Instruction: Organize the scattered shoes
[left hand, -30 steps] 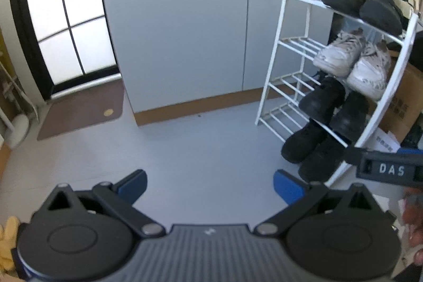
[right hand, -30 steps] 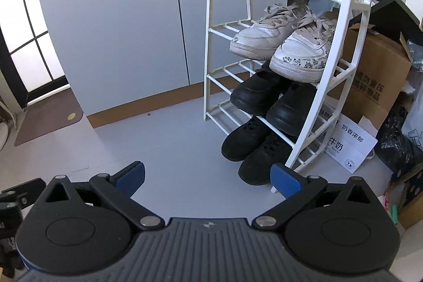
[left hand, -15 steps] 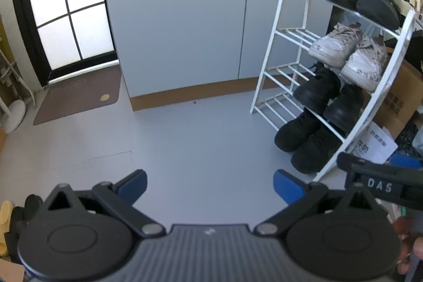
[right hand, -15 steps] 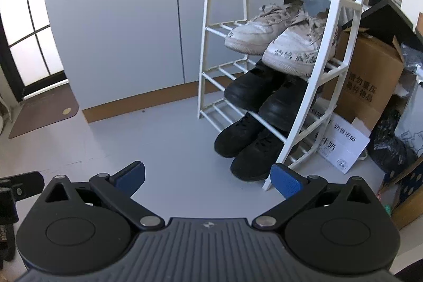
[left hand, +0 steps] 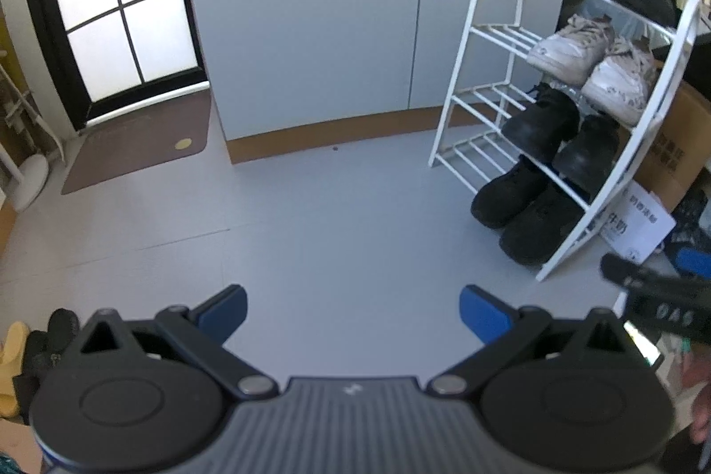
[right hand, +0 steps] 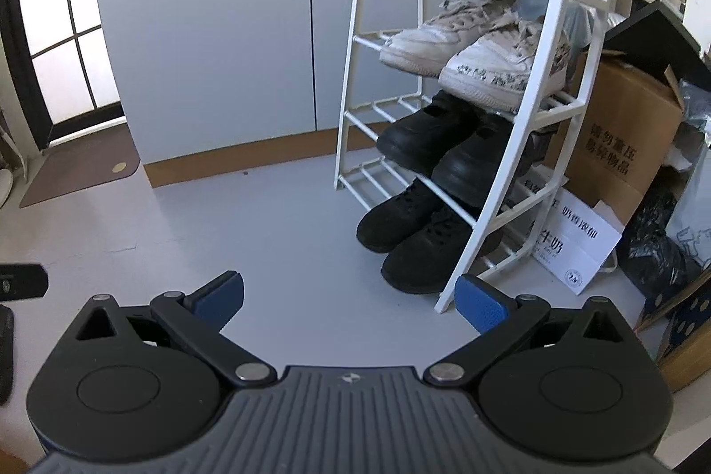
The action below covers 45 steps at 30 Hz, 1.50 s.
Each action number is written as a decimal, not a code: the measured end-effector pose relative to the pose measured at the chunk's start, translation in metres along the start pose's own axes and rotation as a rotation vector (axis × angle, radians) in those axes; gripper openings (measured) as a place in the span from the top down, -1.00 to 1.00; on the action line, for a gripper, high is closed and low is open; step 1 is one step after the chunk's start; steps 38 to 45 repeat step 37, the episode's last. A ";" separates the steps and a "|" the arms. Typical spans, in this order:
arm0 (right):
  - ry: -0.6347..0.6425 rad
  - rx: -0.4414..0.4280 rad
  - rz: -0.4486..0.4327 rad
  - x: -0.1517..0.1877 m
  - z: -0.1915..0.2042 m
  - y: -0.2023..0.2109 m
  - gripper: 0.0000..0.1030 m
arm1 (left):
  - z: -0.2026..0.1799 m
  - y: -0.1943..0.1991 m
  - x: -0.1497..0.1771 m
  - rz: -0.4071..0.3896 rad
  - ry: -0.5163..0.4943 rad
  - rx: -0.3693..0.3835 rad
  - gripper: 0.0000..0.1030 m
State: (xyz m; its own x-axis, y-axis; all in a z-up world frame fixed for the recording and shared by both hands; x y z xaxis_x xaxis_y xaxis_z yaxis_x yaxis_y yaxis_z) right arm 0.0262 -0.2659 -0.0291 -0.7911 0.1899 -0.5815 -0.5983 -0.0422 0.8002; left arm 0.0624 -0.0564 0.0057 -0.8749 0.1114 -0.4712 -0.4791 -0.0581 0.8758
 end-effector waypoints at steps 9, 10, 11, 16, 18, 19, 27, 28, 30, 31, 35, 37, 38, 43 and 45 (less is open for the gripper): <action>-0.038 -0.024 0.014 0.003 0.001 0.006 -1.00 | 0.007 0.005 0.005 -0.009 0.013 -0.014 -1.00; -0.034 -0.026 0.012 0.004 0.003 0.007 -1.00 | 0.007 0.006 0.005 -0.012 0.013 -0.016 -1.00; -0.032 -0.031 0.012 0.005 0.005 0.009 -1.00 | 0.007 0.008 0.005 -0.015 0.012 -0.018 -1.00; -0.011 -0.043 0.001 0.007 0.014 0.014 -1.00 | 0.009 0.010 0.006 -0.004 0.028 -0.002 -1.00; -0.014 -0.043 0.007 0.007 0.014 0.014 -1.00 | 0.009 0.011 0.005 -0.002 0.033 -0.003 -1.00; -0.017 -0.042 0.009 0.006 0.014 0.014 -1.00 | 0.009 0.011 0.005 -0.002 0.036 -0.004 -1.00; -0.027 -0.018 0.015 0.010 0.014 0.014 -1.00 | 0.007 0.014 0.004 -0.007 0.043 0.006 -1.00; -0.024 -0.015 0.021 0.010 0.014 0.014 -1.00 | 0.007 0.014 0.003 -0.004 0.046 0.013 -1.00; -0.033 -0.014 0.030 0.010 0.012 0.015 -1.00 | 0.007 0.014 0.002 -0.004 0.050 0.015 -1.00; -0.038 -0.015 0.032 0.009 0.011 0.016 -1.00 | 0.006 0.014 0.002 -0.008 0.048 0.010 -1.00; -0.053 -0.004 0.016 0.005 0.009 0.021 -1.00 | 0.001 0.017 0.001 -0.035 0.023 -0.006 -0.99; -0.065 -0.004 0.016 0.003 0.009 0.022 -1.00 | -0.001 0.019 -0.002 -0.041 0.017 0.001 -0.99; -0.065 -0.004 0.016 0.003 0.009 0.022 -1.00 | -0.001 0.019 -0.002 -0.041 0.017 0.001 -0.99; -0.065 -0.004 0.016 0.003 0.009 0.022 -1.00 | -0.001 0.019 -0.002 -0.041 0.017 0.001 -0.99; -0.065 -0.004 0.016 0.003 0.009 0.022 -1.00 | -0.001 0.019 -0.002 -0.041 0.017 0.001 -0.99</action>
Point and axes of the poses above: each gripper's, at about its wrist camera, not at the fingertips, and y roughly against the way its jaws point, z to its left, x to its underside, the point moved 2 cm from there along -y, roughly the way its jaws point, and after that the axes turned 8 degrees about z, right-handed, at the moved point
